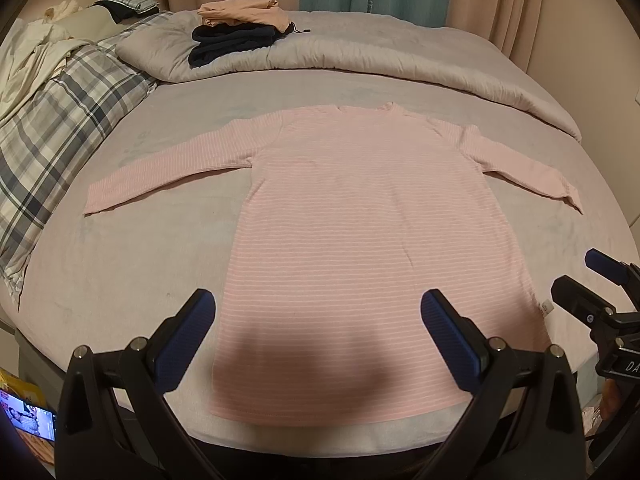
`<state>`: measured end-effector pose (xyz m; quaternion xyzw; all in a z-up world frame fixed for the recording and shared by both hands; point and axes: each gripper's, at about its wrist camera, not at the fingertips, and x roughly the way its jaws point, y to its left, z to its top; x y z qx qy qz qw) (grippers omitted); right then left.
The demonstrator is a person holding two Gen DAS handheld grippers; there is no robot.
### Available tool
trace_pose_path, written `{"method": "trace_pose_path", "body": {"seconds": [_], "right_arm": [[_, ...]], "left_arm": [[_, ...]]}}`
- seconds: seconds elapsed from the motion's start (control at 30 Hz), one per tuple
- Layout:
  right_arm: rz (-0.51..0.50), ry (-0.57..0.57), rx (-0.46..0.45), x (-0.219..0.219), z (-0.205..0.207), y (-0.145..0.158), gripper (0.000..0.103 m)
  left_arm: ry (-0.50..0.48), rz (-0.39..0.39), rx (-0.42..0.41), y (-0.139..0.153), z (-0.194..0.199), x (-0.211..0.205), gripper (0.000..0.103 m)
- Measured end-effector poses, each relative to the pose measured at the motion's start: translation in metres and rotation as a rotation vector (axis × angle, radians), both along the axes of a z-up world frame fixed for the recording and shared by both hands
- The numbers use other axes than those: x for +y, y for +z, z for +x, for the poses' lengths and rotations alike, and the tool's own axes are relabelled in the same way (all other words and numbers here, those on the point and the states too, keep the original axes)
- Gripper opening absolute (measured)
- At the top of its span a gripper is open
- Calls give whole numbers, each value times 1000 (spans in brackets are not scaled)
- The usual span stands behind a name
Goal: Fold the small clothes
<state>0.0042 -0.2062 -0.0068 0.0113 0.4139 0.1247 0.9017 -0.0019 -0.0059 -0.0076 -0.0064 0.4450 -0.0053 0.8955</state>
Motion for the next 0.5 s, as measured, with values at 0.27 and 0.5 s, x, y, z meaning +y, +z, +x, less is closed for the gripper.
{"method": "trace_pose_path", "body": {"seconds": [0.27,0.5], "right_arm": [[-6,-40,10,-5,2,-9,102],[3,-91,26,-20,9,-13,102]], "left_arm": [[10,-27,0,-2,6,4,103],[6,-174,6,-1,26,7,103]]}}
